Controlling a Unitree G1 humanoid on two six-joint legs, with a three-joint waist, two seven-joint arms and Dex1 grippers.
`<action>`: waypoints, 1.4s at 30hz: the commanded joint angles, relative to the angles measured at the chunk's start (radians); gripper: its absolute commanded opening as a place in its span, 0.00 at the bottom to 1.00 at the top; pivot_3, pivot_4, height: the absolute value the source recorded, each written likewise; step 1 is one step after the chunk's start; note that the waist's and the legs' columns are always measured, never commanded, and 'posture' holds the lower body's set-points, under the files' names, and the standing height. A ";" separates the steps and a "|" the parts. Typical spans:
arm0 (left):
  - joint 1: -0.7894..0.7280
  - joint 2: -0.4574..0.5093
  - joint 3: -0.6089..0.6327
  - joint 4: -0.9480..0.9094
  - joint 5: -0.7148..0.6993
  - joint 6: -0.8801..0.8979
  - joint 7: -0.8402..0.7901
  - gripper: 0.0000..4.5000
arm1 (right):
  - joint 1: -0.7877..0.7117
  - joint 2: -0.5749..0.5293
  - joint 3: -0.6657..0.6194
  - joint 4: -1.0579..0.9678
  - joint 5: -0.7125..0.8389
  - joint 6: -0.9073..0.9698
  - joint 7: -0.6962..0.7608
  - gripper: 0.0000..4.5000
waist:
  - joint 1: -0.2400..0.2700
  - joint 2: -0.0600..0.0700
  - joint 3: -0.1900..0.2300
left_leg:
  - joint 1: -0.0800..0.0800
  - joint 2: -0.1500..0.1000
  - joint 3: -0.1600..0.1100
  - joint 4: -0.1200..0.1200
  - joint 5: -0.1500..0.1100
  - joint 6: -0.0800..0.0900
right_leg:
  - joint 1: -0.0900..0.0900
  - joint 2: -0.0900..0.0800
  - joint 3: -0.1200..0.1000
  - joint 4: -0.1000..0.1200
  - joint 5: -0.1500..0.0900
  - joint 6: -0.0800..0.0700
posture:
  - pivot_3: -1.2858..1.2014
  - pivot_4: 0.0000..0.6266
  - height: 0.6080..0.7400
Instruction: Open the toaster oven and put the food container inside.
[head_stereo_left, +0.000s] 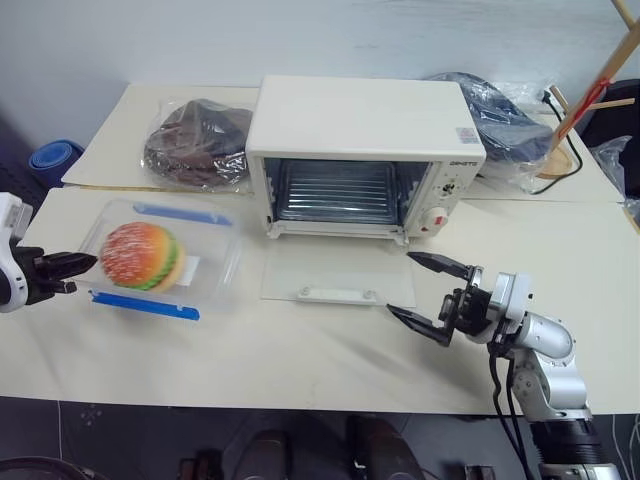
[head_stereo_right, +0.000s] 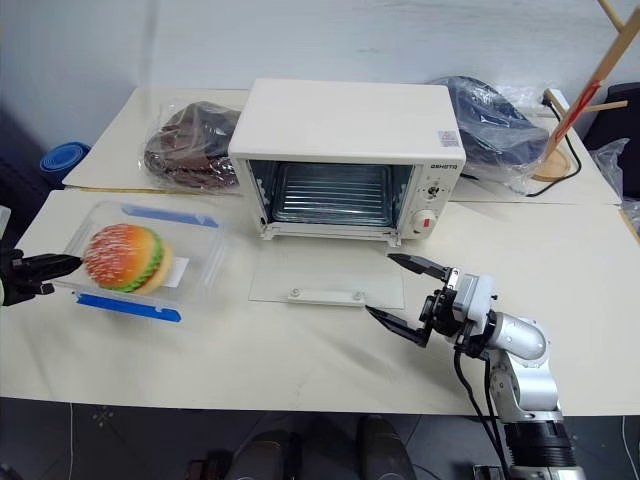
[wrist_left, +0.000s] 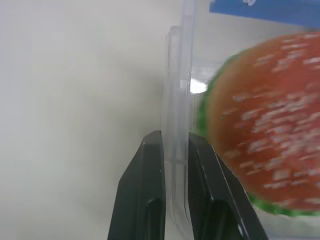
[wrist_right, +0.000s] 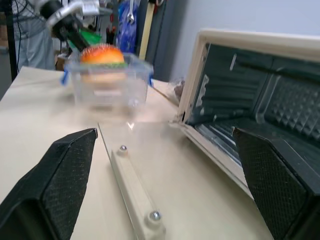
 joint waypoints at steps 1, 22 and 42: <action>-0.096 -0.018 -0.017 -0.180 -0.089 0.194 0.030 0.06 | 0.036 -0.032 -0.061 0.002 0.005 -0.021 -0.005 1.00 | 0.002 0.000 0.000 | 0.000 0.000 0.000 0.000 0.000 0.000 | 0.000 0.000 0.000 0.000 0.000 0.000 | 0.52 0.24 1.00; -0.434 -0.759 -0.271 -0.265 -0.160 0.251 0.702 0.26 | 0.181 -0.037 -0.092 -0.159 -0.011 0.004 -0.145 1.00 | 0.019 -0.001 0.001 | 0.004 0.000 0.001 0.010 0.004 -0.008 | 0.002 0.005 0.002 0.009 0.000 0.001 | 0.52 0.24 1.00; -0.003 -0.154 -0.433 -0.359 0.020 -0.469 -0.355 0.26 | 0.294 -0.305 0.064 -0.557 0.122 0.558 -0.152 0.34 | -0.001 0.000 0.001 | 0.005 0.001 0.001 0.004 0.007 -0.011 | 0.004 0.005 0.002 0.004 -0.002 -0.002 | 0.52 0.24 1.00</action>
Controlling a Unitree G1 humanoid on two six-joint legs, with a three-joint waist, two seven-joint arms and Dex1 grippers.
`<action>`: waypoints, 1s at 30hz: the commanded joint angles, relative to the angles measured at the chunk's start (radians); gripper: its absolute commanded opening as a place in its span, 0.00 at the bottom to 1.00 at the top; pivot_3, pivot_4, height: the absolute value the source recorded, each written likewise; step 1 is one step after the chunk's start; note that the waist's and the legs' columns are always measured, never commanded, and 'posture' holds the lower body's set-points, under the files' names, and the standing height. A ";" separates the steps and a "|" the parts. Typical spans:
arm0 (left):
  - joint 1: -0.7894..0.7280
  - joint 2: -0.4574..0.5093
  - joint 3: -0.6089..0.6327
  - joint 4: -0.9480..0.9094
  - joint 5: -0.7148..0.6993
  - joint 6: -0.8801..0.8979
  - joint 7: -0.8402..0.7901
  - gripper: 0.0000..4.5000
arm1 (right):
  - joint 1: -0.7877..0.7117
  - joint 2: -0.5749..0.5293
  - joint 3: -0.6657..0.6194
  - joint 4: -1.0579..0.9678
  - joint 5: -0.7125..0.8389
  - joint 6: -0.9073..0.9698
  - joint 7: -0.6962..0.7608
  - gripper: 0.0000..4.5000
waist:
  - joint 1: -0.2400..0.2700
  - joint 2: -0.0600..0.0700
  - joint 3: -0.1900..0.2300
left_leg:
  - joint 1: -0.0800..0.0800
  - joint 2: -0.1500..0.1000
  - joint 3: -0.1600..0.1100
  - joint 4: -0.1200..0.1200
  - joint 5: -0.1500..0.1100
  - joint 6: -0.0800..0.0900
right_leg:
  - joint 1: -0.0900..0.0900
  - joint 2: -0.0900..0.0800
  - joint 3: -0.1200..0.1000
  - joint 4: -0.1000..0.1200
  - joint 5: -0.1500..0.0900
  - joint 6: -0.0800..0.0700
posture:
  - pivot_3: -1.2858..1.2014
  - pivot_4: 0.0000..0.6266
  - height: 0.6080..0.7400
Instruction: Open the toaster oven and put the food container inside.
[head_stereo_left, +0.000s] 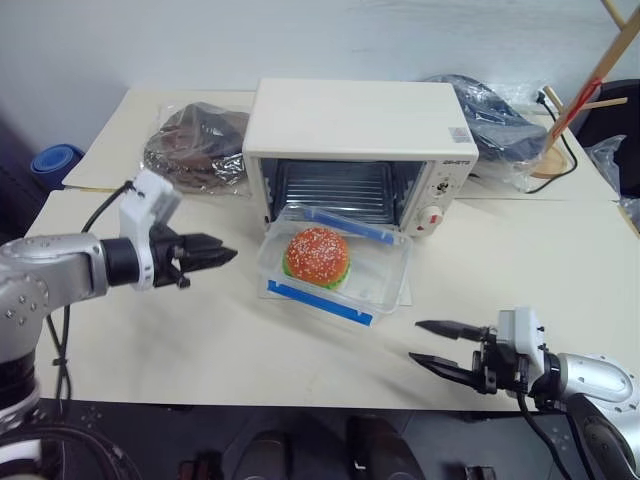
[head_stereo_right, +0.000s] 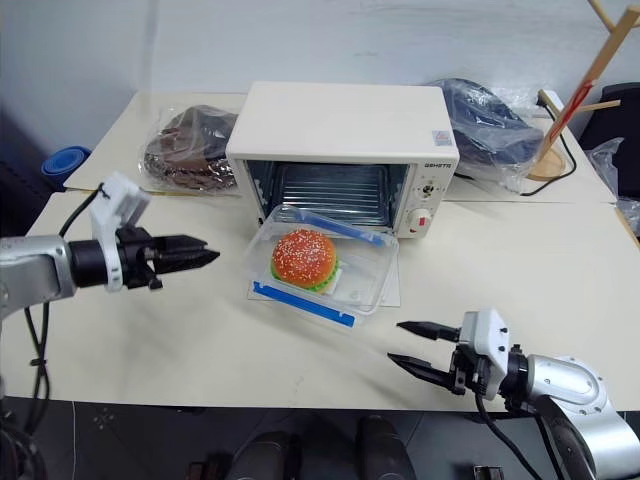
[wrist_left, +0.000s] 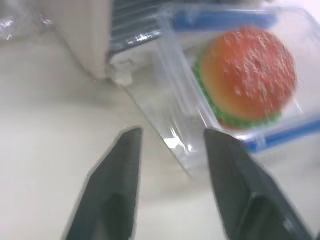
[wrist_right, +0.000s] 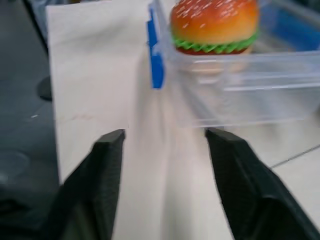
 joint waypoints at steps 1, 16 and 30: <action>0.142 -0.021 -0.121 -0.086 0.115 -0.317 -0.217 0.19 | -0.077 0.016 0.097 -0.121 0.024 0.109 -0.053 0.27 | 0.002 0.000 0.000 | 0.001 0.000 0.000 -0.002 0.000 0.000 | 0.001 0.000 0.000 -0.002 0.000 0.000 | 0.52 0.24 1.00; -0.001 -0.456 -0.283 0.178 0.371 -0.588 0.004 0.00 | -0.581 0.152 0.174 0.246 -0.206 0.090 -0.195 0.00 | 0.022 -0.001 0.000 | -0.007 0.000 -0.001 0.004 -0.005 0.012 | -0.003 0.000 -0.003 -0.004 0.003 0.002 | 0.52 0.24 1.00; -0.190 -0.660 -0.240 0.437 0.524 -0.739 0.221 0.00 | -0.785 0.388 0.202 0.616 -0.428 -0.140 -0.341 0.00 | 0.019 -0.001 0.000 | -0.013 0.000 -0.001 0.011 -0.002 0.007 | -0.006 0.000 -0.003 -0.001 0.004 0.004 | 0.52 0.24 1.00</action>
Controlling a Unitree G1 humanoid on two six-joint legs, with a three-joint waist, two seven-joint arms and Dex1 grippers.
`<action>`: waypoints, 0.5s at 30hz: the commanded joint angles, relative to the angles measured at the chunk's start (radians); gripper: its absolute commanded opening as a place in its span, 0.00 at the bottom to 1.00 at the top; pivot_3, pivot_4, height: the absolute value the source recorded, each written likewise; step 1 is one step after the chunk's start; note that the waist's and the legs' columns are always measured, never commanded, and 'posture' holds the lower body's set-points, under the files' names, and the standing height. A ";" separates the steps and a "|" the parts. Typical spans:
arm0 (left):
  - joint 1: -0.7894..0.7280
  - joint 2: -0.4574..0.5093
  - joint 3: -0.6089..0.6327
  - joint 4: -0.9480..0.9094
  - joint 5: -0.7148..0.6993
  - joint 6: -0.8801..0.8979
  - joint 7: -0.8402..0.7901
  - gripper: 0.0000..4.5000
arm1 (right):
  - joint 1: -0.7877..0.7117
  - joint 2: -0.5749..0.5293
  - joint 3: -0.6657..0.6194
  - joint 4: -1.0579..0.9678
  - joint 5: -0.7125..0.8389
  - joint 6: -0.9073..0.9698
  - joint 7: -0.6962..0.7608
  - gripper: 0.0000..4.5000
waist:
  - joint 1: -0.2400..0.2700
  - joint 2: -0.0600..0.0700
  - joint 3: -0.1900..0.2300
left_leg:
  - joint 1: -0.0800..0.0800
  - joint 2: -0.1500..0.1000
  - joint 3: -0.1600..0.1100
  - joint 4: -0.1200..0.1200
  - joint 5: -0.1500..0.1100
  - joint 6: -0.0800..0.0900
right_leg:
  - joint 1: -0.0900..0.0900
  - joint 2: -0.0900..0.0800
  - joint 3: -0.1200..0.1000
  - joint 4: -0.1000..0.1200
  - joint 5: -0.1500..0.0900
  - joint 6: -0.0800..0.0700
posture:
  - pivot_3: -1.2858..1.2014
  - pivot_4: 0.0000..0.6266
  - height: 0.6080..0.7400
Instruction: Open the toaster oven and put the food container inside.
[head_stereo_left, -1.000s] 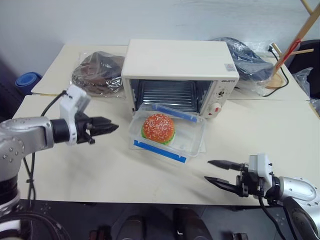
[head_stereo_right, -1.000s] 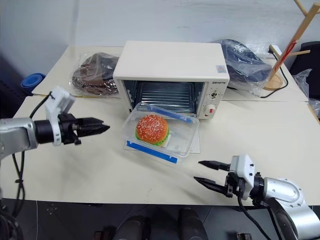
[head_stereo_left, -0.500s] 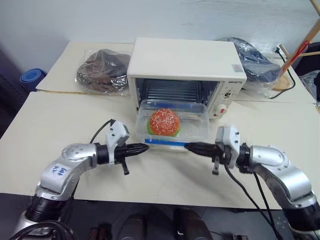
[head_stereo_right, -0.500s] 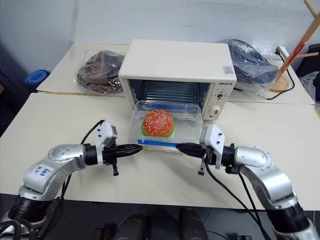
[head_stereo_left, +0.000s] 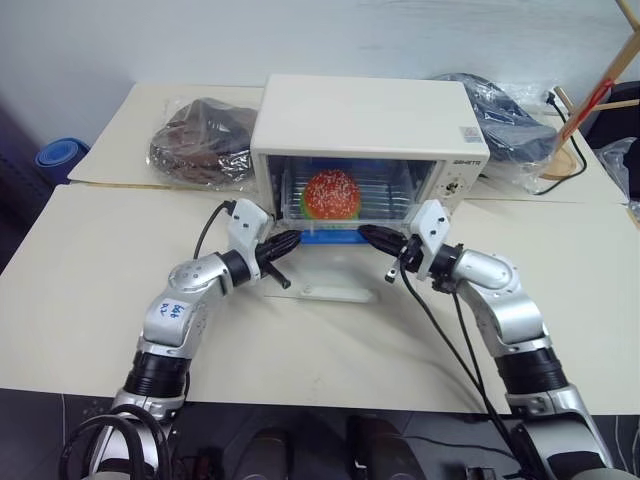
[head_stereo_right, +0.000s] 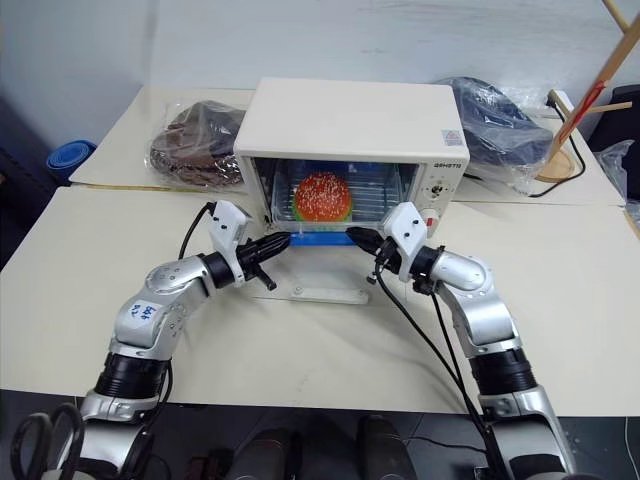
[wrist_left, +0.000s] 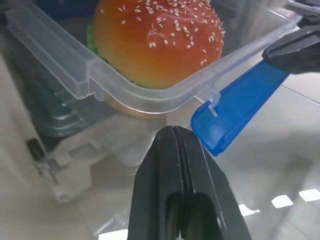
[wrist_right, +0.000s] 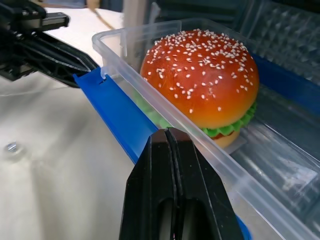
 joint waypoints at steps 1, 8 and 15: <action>-0.044 -0.021 0.039 0.037 0.028 -0.054 0.041 0.00 | -0.045 0.030 -0.027 0.074 -0.050 -0.068 -0.076 0.00 | 0.000 0.000 0.000 | -0.002 0.000 0.000 0.001 0.000 0.000 | -0.001 0.000 0.000 0.001 0.000 0.000 | 0.52 0.24 1.00; 0.030 0.103 0.092 -0.054 -0.025 0.004 -0.092 0.00 | -0.028 0.016 -0.069 -0.003 0.060 0.011 -0.011 0.00 | -0.005 0.000 0.000 | -0.007 0.000 0.001 0.002 0.000 -0.001 | -0.008 0.000 0.000 0.008 0.000 0.000 | 0.52 0.24 1.00; 0.234 0.352 0.273 -0.242 -0.194 0.052 -0.356 0.32 | 0.135 -0.200 -0.231 -0.130 0.170 0.128 0.105 0.00 | 0.000 0.000 0.000 | -0.010 0.000 0.001 0.001 0.000 0.000 | -0.011 -0.001 0.001 0.007 0.000 0.000 | 0.52 0.24 1.00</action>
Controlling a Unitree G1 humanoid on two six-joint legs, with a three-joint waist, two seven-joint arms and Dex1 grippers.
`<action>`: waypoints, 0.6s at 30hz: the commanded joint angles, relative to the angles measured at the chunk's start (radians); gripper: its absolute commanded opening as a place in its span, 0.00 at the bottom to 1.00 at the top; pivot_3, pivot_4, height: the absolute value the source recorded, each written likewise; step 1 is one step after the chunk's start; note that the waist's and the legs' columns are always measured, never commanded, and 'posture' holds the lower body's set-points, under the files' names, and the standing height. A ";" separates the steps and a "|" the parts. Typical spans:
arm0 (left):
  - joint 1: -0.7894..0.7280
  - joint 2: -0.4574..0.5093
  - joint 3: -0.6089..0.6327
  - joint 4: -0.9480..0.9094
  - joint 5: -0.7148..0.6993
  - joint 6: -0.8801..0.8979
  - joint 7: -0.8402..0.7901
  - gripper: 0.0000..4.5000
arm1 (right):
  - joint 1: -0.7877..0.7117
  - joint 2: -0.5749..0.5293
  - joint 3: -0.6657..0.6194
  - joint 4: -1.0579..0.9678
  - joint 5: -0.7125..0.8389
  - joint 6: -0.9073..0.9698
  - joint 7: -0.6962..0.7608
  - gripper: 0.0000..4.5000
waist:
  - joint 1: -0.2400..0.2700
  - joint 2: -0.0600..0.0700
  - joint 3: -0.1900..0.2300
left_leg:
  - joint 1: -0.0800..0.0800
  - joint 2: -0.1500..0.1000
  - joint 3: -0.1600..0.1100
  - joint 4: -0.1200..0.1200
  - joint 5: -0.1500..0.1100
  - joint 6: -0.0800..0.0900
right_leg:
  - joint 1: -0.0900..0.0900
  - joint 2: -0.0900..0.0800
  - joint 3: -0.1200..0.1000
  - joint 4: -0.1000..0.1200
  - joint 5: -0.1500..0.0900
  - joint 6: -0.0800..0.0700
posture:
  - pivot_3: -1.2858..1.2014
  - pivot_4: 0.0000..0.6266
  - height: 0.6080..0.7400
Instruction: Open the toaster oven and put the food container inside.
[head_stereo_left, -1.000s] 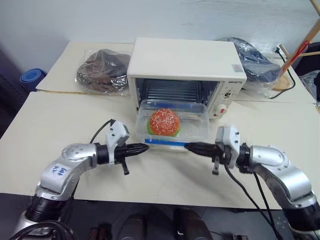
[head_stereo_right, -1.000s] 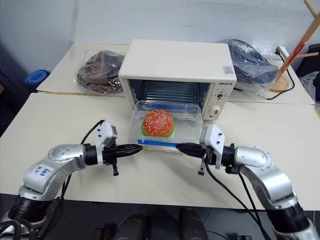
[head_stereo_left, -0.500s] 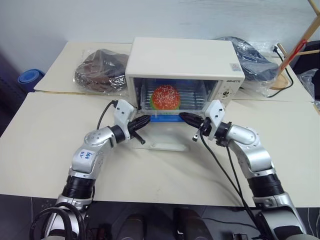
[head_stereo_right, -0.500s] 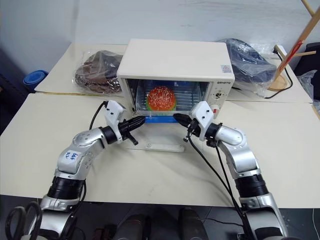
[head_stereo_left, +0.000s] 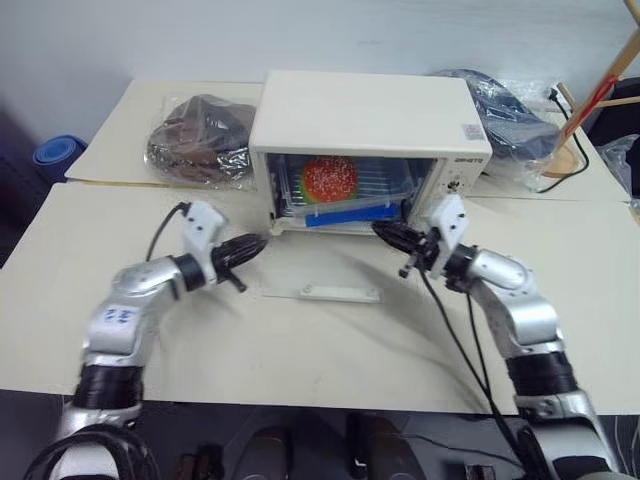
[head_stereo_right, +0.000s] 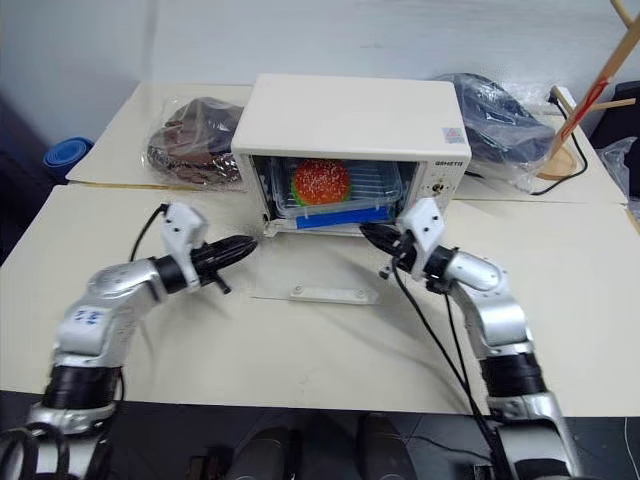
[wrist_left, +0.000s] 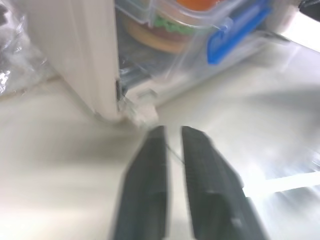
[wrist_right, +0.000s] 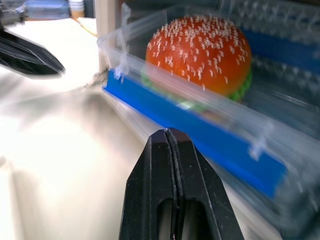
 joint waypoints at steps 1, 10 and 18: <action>0.093 0.100 0.136 -0.079 -0.068 -0.117 -0.190 0.39 | 0.058 -0.117 -0.132 0.011 0.036 -0.010 0.064 0.00 | 0.003 0.000 0.000 | 0.000 0.000 0.000 0.000 0.000 0.001 | 0.000 -0.001 0.000 -0.002 0.000 0.000 | 0.52 0.24 1.00; 0.208 0.194 0.241 0.000 -0.186 -0.276 -0.538 0.99 | 0.119 -0.165 -0.051 0.411 -0.072 -0.368 0.333 0.00 | -0.009 0.001 0.000 | 0.008 0.001 0.000 -0.002 -0.004 0.007 | 0.008 0.000 -0.001 -0.008 -0.001 -0.002 | 0.52 0.24 1.00; 0.186 0.136 0.249 -0.063 -0.244 -0.222 -0.436 0.99 | 0.112 -0.003 -0.060 0.271 0.093 -0.360 0.414 0.00 | -0.026 0.002 0.001 | 0.008 0.001 -0.001 -0.002 -0.004 0.007 | 0.008 0.000 -0.001 -0.001 -0.001 -0.001 | 0.52 0.24 1.00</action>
